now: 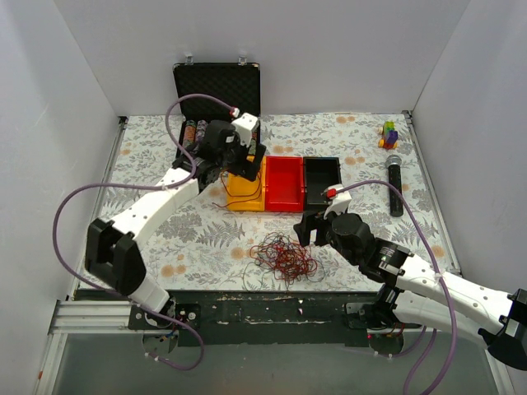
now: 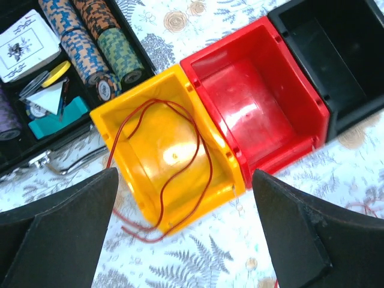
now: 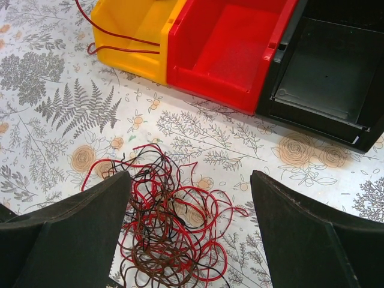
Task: Untangle the cables
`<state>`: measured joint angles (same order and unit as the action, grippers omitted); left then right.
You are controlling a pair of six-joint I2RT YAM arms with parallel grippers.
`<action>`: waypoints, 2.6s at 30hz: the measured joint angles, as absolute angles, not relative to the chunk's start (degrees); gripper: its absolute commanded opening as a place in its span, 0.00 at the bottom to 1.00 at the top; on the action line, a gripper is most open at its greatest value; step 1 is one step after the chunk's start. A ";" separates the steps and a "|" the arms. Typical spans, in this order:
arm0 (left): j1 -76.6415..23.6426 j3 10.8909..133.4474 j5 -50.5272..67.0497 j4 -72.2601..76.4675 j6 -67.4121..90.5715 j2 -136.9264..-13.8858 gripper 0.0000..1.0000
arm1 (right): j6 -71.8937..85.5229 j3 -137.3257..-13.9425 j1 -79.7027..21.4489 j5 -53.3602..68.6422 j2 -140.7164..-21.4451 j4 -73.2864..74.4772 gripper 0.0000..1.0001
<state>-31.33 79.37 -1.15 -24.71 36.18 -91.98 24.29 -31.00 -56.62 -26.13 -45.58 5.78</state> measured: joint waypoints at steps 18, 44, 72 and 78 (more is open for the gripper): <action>-19.22 51.35 15.94 -26.57 14.79 -81.03 0.78 | 24.29 -30.96 -56.58 -24.91 -45.58 5.45 0.89; -19.25 44.66 13.52 -6.00 3.60 -87.74 0.00 | 24.34 -30.96 -56.47 -24.21 -46.35 5.50 0.89; -26.37 63.48 9.41 -9.08 8.01 -93.93 0.00 | 25.78 -30.96 -56.25 -24.12 -43.00 5.80 0.88; -26.35 64.14 9.37 -8.19 11.29 -96.01 0.00 | 25.78 -30.94 -56.25 -24.27 -42.72 6.07 0.88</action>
